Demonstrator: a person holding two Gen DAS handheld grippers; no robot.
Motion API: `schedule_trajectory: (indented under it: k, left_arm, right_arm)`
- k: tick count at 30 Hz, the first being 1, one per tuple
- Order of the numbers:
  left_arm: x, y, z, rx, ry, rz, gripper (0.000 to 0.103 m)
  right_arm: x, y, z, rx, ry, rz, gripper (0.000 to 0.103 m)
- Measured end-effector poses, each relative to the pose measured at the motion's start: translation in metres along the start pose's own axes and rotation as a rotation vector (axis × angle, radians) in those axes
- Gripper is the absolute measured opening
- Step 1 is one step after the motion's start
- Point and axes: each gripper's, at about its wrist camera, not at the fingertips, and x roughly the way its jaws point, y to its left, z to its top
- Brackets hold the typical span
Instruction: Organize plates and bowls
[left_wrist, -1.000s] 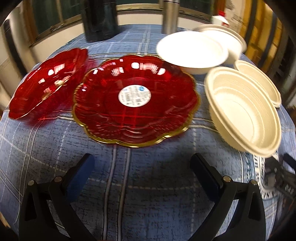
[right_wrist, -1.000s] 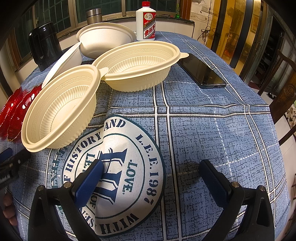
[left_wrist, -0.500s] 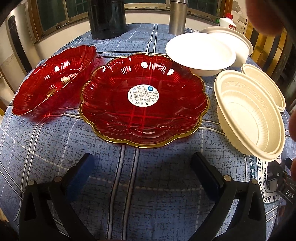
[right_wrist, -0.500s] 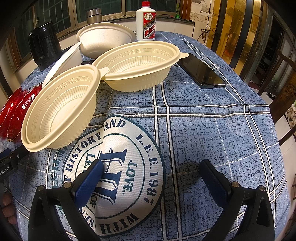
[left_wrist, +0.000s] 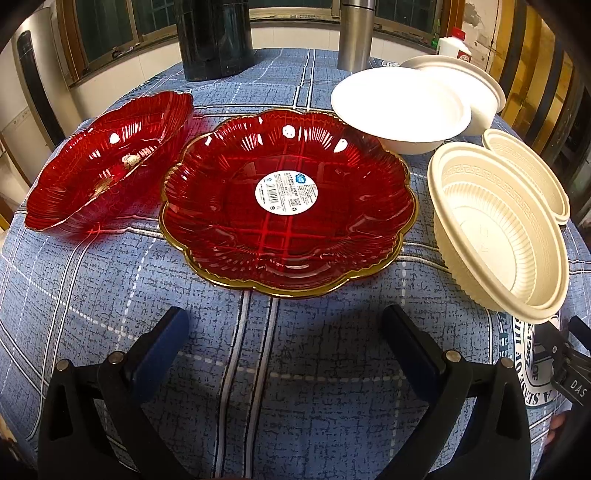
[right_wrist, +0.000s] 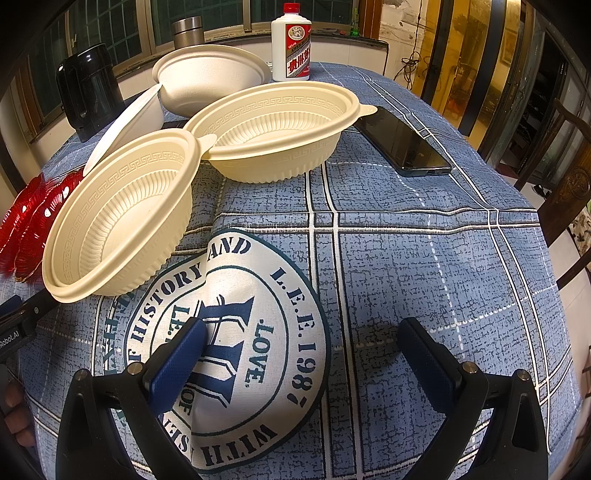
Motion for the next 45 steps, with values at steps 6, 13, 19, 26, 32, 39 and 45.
schedule_trajectory:
  k: [6, 13, 19, 26, 32, 39, 45]
  left_arm:
    - [0.0, 0.0, 0.0, 0.0, 0.0, 0.0, 0.103]
    - [0.0, 0.0, 0.0, 0.0, 0.0, 0.0, 0.103]
    - [0.0, 0.0, 0.0, 0.0, 0.0, 0.0, 0.103]
    - [-0.001, 0.001, -0.001, 0.023, 0.0, -0.017, 0.103]
    - [-0.001, 0.001, -0.002, 0.03, -0.001, -0.02, 0.103]
    - [-0.001, 0.0, -0.002, 0.039, 0.0, -0.027, 0.103]
    - [-0.001, 0.0, -0.002, 0.042, 0.002, -0.028, 0.103]
  right_arm:
    - [0.0, 0.0, 0.0, 0.0, 0.0, 0.0, 0.103]
    - [0.0, 0.0, 0.0, 0.0, 0.0, 0.0, 0.103]
    - [0.001, -0.002, 0.0, -0.026, -0.001, 0.017, 0.103]
    - [-0.005, 0.001, -0.006, -0.114, 0.041, 0.072, 0.103]
    - [-0.01, 0.0, -0.012, -0.126, 0.03, 0.08, 0.103]
    - [-0.008, 0.0, -0.012, -0.124, 0.022, 0.08, 0.103]
    - [-0.01, -0.003, -0.015, -0.122, 0.023, 0.083, 0.103]
